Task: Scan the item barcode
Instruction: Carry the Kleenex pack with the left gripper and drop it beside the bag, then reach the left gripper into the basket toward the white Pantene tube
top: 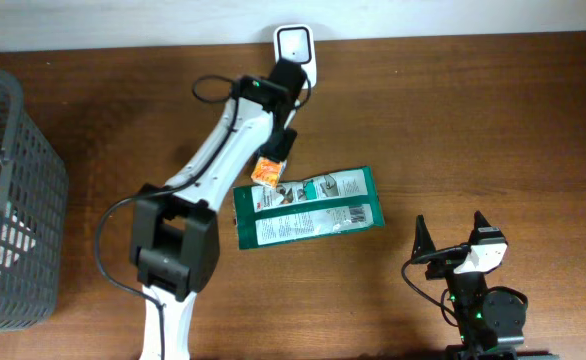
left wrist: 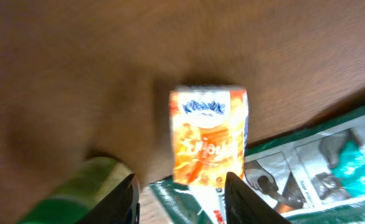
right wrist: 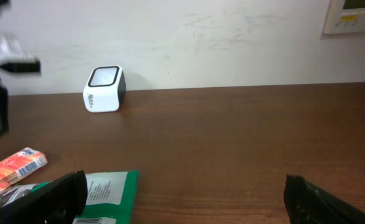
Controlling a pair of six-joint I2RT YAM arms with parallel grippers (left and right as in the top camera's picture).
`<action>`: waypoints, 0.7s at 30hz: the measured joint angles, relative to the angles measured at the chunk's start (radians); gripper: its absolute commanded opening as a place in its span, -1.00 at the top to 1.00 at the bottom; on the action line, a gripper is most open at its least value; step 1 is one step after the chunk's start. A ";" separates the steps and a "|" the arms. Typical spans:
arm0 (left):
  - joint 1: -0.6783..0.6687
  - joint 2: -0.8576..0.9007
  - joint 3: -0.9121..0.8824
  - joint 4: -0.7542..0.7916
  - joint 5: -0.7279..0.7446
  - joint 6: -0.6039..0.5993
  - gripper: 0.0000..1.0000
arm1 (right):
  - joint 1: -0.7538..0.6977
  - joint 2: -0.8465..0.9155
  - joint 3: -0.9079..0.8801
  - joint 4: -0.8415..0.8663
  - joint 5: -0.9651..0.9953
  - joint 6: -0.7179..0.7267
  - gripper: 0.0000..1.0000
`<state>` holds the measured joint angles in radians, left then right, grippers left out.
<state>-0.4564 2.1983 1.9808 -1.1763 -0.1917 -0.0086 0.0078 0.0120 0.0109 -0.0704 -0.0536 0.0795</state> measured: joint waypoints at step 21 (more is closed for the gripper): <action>0.834 -0.442 0.213 -0.102 -0.007 -0.111 -0.19 | 0.000 0.000 0.000 0.000 0.000 -0.001 -0.97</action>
<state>0.3771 1.7561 2.1937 -1.2781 -0.1989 -0.1192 0.0078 0.0120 0.0109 -0.0704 -0.0536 0.0788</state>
